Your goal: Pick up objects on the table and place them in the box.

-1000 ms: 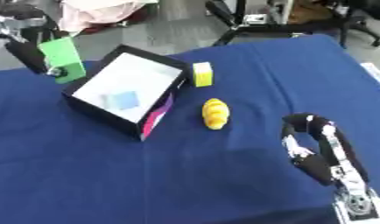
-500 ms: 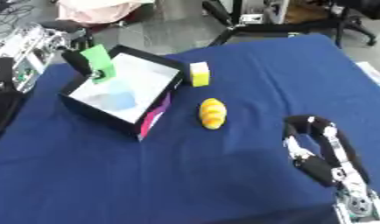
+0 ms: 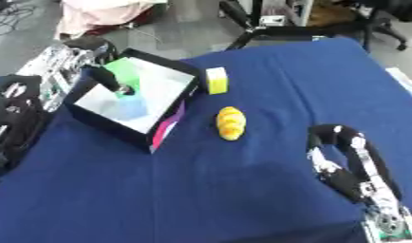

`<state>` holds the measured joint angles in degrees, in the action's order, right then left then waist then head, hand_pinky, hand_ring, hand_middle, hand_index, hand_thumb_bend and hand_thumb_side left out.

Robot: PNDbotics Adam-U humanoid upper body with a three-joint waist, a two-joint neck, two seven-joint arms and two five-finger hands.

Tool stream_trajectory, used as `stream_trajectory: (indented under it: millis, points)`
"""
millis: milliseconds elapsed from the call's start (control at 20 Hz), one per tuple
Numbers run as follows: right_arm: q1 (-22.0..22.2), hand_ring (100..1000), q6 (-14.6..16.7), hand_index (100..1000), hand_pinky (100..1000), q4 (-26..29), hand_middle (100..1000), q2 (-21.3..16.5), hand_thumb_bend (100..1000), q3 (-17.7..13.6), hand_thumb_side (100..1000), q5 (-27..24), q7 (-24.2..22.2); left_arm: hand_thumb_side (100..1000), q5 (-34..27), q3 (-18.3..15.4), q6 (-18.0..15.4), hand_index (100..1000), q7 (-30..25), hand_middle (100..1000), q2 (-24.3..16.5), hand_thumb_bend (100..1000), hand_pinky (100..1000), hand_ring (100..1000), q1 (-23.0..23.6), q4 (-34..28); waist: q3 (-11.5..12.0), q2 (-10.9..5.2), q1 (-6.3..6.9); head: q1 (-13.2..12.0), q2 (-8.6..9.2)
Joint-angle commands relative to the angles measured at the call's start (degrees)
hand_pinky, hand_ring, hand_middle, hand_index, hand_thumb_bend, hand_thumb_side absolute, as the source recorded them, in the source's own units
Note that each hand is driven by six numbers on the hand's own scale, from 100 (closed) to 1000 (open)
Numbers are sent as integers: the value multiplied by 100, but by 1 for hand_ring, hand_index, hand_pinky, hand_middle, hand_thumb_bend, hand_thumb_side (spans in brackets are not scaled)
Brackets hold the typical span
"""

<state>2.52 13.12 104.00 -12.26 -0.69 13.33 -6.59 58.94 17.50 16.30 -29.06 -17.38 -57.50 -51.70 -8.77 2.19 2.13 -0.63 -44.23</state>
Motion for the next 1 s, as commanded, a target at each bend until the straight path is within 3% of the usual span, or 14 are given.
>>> stream_trajectory:
  millis: [50, 150, 300, 550, 800, 1000]
  points:
    - [-57, 665, 8, 681, 718, 63, 566, -25, 100, -16, 462, -33, -17, 494, -50, 13, 2, 922, -81, 770, -238, 869, 838, 762, -106, -190, 8, -29, -92, -8, 11]
    - [-56, 665, 7, 680, 718, 61, 567, -26, 100, -21, 463, -29, -16, 548, -33, -21, 53, 939, -104, 810, -382, 929, 863, 797, -100, -383, 19, -34, -90, -1, 11]
    - [-53, 665, 4, 681, 718, 56, 567, -30, 100, -32, 463, -24, -7, 580, -92, -121, 188, 940, 36, 824, -689, 951, 876, 811, -51, -886, 42, -39, -87, 10, 11]
    - [-65, 666, 7, 682, 720, 55, 569, -66, 100, -40, 462, -8, 6, 595, -595, -492, 530, 911, 667, 760, -1424, 943, 853, 753, 324, -2328, 118, -33, -90, 43, 11]
    - [-380, 667, 110, 686, 723, 138, 570, -538, 100, 11, 470, -59, 23, 593, -1873, -1007, 941, 877, 1776, 692, -1823, 900, 831, 691, 1351, -3913, 204, -21, -133, 96, 11]
    - [-992, 676, 83, 707, 726, -100, 581, -1299, 100, 226, 459, -693, -132, 586, -3082, -1285, 1132, 865, 2965, 658, -1705, 902, 823, 660, 2632, -4996, 304, -4, -172, 182, 11]
